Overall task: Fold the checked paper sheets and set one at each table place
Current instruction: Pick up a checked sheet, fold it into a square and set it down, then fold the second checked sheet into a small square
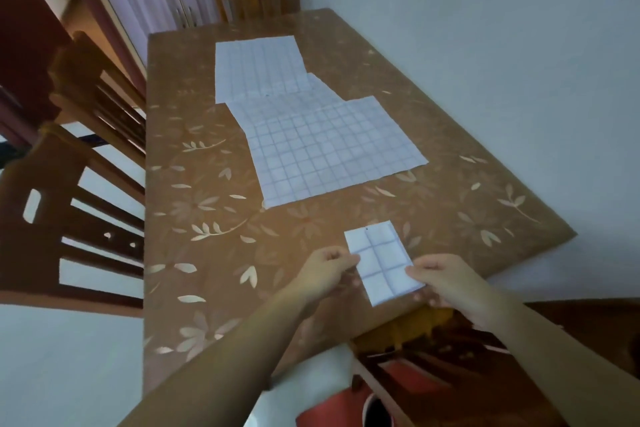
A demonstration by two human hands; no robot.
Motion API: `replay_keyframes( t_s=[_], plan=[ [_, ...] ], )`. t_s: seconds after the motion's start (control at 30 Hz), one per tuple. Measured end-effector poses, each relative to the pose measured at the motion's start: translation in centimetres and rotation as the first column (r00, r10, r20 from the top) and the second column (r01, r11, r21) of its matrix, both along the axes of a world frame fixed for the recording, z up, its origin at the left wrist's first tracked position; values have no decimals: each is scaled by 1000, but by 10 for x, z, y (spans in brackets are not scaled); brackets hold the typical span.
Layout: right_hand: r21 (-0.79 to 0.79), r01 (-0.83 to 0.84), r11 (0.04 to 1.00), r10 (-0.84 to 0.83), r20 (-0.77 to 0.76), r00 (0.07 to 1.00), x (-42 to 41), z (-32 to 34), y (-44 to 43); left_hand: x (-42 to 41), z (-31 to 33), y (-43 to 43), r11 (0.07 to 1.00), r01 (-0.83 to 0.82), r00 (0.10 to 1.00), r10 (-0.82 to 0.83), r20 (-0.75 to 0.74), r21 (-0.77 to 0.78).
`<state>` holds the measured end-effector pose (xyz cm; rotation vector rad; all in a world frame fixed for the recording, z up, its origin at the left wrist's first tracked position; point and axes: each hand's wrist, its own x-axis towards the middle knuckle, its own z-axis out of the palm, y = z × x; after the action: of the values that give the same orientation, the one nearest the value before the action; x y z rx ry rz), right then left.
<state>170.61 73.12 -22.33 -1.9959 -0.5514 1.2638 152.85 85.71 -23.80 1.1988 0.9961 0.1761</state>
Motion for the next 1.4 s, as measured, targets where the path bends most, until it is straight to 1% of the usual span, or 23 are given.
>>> replay_keyframes(
  t_s=[0.1, 0.17, 0.23, 0.3, 0.33, 0.37, 0.4, 0.43, 0.47, 0.5, 0.53, 0.57, 0.6, 0.7, 0.83, 0.9, 0.97, 1.03, 1.13, 1.23, 1.3, 1.4],
  plan=[
    [-77, -83, 994, 86, 34, 996, 14, -23, -7, 17, -26, -13, 1000, -13, 995, 14, -101, 13],
    [-54, -99, 994, 102, 57, 993, 27, -31, -8, 32, -35, -18, 997, -51, 990, 59, -129, 64],
    [57, -60, 997, 54, 106, 993, 42, -32, -1, 51, -32, -19, 983, -164, 984, 169, -63, 76],
    [203, 14, 979, -45, 148, 988, 55, -26, 12, 69, -22, -17, 966, -255, 967, 254, 27, 35],
    [274, 54, 960, -100, 158, 982, 60, -22, 19, 77, -17, -16, 968, -249, 968, 248, 48, 30],
    [324, 80, 943, -143, 176, 974, 66, -19, 24, 84, -15, -15, 978, -204, 978, 202, 43, 45],
    [343, 77, 936, -158, 215, 964, 73, -20, 28, 89, -16, -15, 987, -138, 990, 138, 8, 78],
    [311, 46, 949, -136, 274, 952, 80, -27, 30, 93, -20, -15, 991, -81, 995, 87, -49, 109],
    [222, -13, 975, -67, 347, 935, 86, -36, 29, 94, -24, -14, 989, -57, 991, 73, -112, 135],
    [86, -88, 992, 45, 411, 910, 91, -49, 26, 93, -29, -14, 987, -70, 983, 93, -160, 144],
    [-47, -154, 987, 159, 440, 884, 94, -62, 21, 91, -35, -13, 985, -99, 974, 125, -188, 143],
    [-138, -189, 972, 231, 440, 868, 96, -74, 15, 88, -39, -13, 982, -121, 967, 149, -206, 143],
    [-180, -200, 963, 259, 425, 867, 97, -83, 10, 85, -40, -13, 981, -127, 963, 156, -217, 144],
    [-182, -151, 972, 213, 392, 895, 96, -91, 5, 80, -41, -11, 982, -114, 960, 147, -237, 151],
    [-199, -147, 969, 222, 434, 873, 94, -87, 6, 78, -38, -5, 976, -80, 960, 129, -247, 201],
    [-225, -141, 964, 235, 477, 847, 92, -82, 6, 73, -33, -2, 974, -51, 963, 106, -248, 221],
    [-265, -134, 955, 265, 558, 786, 85, -74, 6, 64, -29, 1, 960, 8, 966, 65, -250, 280],
    [-260, -145, 955, 281, 623, 730, 73, -66, 9, 51, -22, 8, 912, 113, 957, 7, -290, 394],
    [-183, -185, 965, 260, 629, 733, 45, -47, 24, 22, -5, 24, 803, 245, 933, -42, -358, 544],
    [-104, -229, 968, 242, 630, 737, 4, -22, 46, -21, 16, 46, 717, 298, 921, -42, -388, 630],
    [-45, -263, 964, 226, 663, 713, -33, -4, 62, -56, 29, 64, 653, 339, 908, -38, -417, 678],
    [-2, -293, 956, 208, 708, 675, -97, 20, 88, -117, 46, 91, 536, 408, 884, -30, -466, 739]
  ],
)
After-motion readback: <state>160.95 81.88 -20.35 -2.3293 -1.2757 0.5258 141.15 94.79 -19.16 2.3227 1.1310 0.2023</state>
